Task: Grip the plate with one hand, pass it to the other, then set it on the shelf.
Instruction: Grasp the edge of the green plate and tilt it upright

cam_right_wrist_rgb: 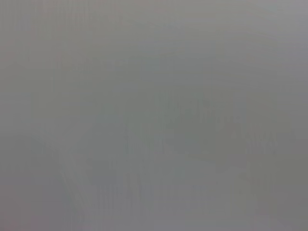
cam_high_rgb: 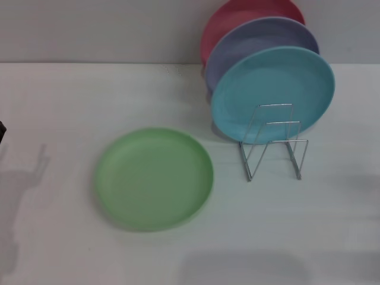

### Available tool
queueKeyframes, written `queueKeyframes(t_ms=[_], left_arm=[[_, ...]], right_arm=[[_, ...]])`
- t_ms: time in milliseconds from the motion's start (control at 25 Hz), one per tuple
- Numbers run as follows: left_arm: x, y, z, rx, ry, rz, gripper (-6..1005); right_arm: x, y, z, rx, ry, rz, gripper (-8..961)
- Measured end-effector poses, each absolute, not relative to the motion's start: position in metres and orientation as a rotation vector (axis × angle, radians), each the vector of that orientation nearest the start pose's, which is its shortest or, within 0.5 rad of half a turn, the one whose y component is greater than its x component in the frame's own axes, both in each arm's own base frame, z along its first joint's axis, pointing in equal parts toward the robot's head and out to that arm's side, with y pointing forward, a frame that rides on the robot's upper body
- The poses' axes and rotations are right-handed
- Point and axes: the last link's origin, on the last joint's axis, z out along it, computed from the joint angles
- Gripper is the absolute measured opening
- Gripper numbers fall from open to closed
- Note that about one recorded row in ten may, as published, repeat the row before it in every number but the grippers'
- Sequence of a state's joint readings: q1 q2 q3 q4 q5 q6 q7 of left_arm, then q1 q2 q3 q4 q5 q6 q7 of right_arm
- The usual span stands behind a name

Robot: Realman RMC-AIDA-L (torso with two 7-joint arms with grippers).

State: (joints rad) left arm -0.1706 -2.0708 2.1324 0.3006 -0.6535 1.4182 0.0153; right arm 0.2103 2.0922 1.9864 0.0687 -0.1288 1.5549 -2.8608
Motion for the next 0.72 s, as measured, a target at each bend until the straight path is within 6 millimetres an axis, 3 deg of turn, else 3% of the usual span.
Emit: queueKeyframes(t_ms=[560,720], left_arm=[[-0.335,0.25,0.001,-1.518,-0.313,-0.737,805],[-0.33,0.267,-0.003,-1.572,-0.378,-0.769,801]], right_arm=[[0.378,0.236,0.053,-1.261,0.45,0.784,811],[0.377,0.238,0.052,-1.267,0.45,0.79,810]])
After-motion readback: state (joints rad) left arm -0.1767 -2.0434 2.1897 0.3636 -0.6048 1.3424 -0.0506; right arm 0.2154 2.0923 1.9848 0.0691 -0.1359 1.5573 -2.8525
